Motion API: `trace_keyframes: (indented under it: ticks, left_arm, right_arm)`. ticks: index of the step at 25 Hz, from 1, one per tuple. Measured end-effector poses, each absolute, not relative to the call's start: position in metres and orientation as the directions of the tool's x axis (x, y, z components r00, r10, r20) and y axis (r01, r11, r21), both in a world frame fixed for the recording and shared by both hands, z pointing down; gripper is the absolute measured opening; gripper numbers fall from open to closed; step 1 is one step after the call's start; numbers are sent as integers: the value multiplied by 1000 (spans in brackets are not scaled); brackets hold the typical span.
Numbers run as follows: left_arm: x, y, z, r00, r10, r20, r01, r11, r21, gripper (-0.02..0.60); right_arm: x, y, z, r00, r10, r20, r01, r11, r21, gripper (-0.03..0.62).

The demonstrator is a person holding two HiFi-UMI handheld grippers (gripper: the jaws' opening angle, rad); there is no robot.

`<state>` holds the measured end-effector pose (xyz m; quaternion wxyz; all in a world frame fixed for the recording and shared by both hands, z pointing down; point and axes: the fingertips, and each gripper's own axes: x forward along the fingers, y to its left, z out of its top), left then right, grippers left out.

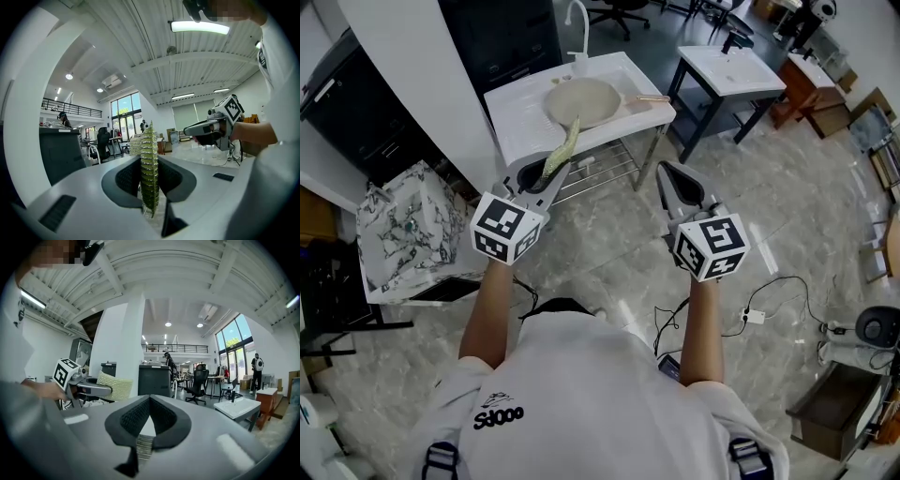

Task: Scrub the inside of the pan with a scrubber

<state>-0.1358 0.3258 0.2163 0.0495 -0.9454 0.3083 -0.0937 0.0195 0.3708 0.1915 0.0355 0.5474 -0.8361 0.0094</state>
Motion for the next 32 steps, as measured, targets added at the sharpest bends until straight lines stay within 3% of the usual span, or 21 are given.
trace_keyframes:
  ticks: [17,32]
  left_arm:
    - [-109,329,220,780,-607,153,-587,-794,-159,71]
    - [-89,230,232,774,-610,167,-590,-792,-157,71]
  right_arm:
    - [49,368,194,-409,-910,68,-911,411,30,8]
    - [71,277,200,-373,-926,62,-927,375,14,8]
